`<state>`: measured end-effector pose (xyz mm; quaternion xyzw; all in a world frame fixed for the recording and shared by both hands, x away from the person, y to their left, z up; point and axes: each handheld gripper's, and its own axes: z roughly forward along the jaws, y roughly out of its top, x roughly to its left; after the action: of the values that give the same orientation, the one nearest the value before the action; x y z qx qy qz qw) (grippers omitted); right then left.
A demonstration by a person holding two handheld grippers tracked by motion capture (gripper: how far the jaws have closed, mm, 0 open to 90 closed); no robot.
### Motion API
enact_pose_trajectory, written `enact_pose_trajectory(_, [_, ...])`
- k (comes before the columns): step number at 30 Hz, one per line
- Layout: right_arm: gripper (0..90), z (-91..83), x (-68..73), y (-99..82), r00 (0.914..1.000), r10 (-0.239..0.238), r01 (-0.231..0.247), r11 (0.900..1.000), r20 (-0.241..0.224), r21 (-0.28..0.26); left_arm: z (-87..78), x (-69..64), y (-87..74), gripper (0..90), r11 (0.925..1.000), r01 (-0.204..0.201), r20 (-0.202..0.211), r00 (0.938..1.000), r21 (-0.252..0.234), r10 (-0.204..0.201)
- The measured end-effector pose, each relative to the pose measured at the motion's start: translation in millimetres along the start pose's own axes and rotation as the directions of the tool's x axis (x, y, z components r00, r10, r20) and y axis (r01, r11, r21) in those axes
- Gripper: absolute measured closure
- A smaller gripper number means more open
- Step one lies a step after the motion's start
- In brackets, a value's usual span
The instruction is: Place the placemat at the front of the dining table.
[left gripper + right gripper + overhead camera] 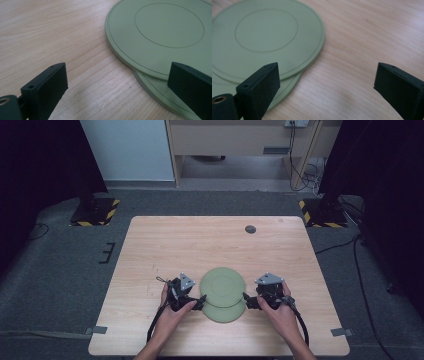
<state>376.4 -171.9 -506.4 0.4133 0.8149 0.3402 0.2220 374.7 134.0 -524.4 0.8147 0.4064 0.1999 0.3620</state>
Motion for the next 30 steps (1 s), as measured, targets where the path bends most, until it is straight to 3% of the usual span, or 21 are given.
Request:
enact_pose_trajectory(9, [9.7,2.2,-16.8,41.5,0.9947,0.03,-0.025,0.9986,-0.098,0.047,-0.3,1.1,1.9,2.0,1.0,-0.003,0.009,1.0,-0.001,0.003])
enact_pose_trajectory(14, [10.6,16.3,-12.0,63.7,0.9923,-0.043,0.052,0.9953,-0.116,0.082,-1.2,0.6,1.1,2.1,0.9999,-0.01,0.012,0.9999,-0.012,0.01])
enact_pose_trajectory(18, [12.3,24.8,-11.3,72.0,0.9903,-0.048,0.062,0.9928,-0.13,0.103,-1.2,-1.0,0.7,2.1,0.9998,-0.017,0.017,0.9997,-0.008,0.017])
enact_pose_trajectory(21, [13.9,33.5,-10.7,76.7,0.9883,-0.008,0.024,0.9942,-0.152,0.104,-2.2,-1.9,0.7,2.0,0.9997,-0.019,0.022,0.9996,-0.012,0.02])
enact_pose_trajectory(30, [18.1,54.6,-12.9,83.6,0.9836,0.006,0.021,0.9889,-0.18,0.147,-2.1,-2.7,-0.2,2.0,0.9993,-0.038,0.022,0.999,-0.004,0.038])
